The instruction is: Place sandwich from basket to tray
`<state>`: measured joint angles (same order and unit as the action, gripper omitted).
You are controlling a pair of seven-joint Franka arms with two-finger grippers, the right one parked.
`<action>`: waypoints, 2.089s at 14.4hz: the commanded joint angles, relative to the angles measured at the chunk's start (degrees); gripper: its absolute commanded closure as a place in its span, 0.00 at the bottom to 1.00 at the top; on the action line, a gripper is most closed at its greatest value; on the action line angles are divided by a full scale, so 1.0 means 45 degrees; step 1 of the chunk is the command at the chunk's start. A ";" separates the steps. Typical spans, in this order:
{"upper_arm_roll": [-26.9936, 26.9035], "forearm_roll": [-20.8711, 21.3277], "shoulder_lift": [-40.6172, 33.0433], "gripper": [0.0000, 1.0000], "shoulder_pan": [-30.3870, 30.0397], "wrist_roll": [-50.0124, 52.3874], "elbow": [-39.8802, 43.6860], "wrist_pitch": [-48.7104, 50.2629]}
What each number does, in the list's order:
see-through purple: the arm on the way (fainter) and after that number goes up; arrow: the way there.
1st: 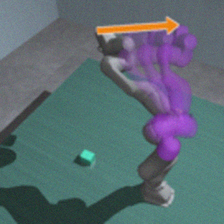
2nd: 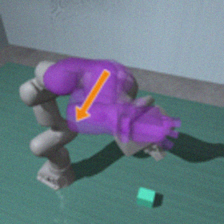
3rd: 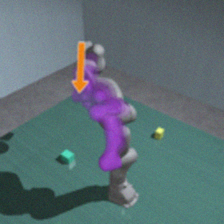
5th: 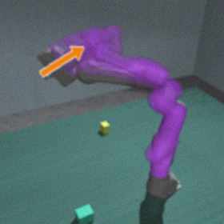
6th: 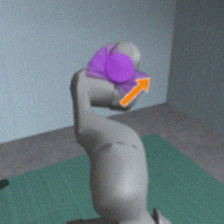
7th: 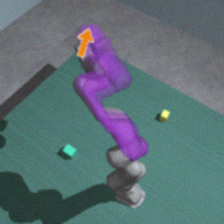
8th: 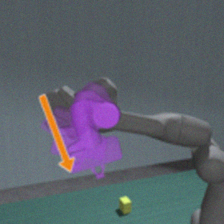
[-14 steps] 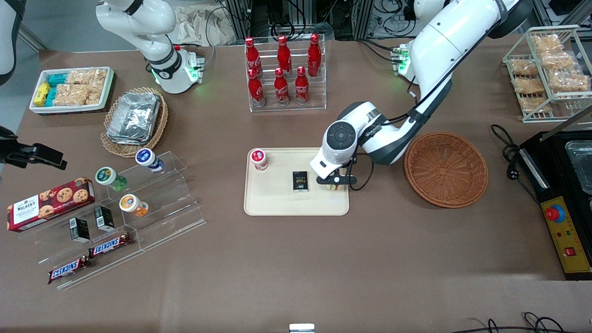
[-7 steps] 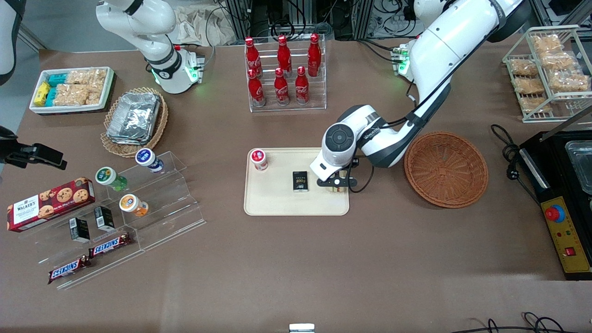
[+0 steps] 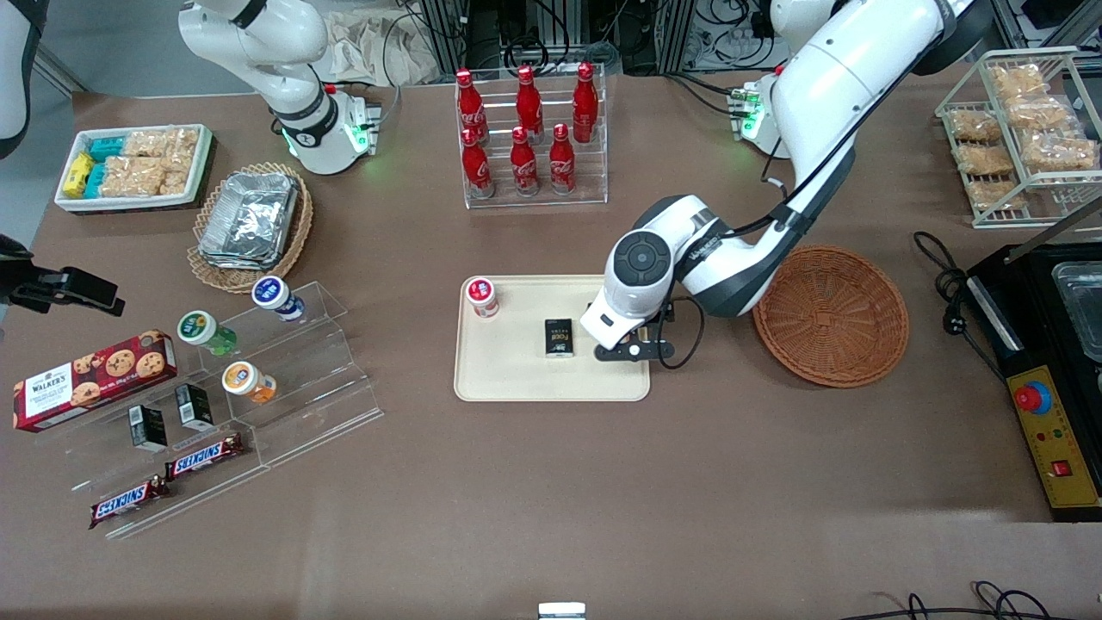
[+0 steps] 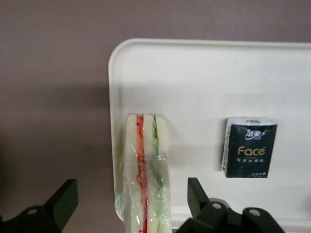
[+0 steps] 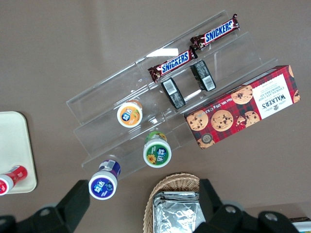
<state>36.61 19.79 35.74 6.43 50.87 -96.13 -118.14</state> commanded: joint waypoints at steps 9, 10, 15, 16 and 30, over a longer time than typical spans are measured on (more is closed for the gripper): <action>-0.2311 -0.1506 -0.3973 0.00 -0.0003 0.1020 0.2339 0.4160; -0.2605 -0.1624 -0.4364 0.00 -0.0022 0.0904 0.2338 0.4530; -0.3447 -0.1703 -0.4993 0.00 -0.0003 0.0747 0.2221 0.5295; -0.3467 -0.1703 -0.4973 0.00 -0.0003 0.0727 0.2221 0.5296; -0.4149 -0.1722 -0.4895 0.00 -0.0003 0.0746 0.2299 0.5315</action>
<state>19.40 12.88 14.20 6.07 54.44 -86.14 -94.70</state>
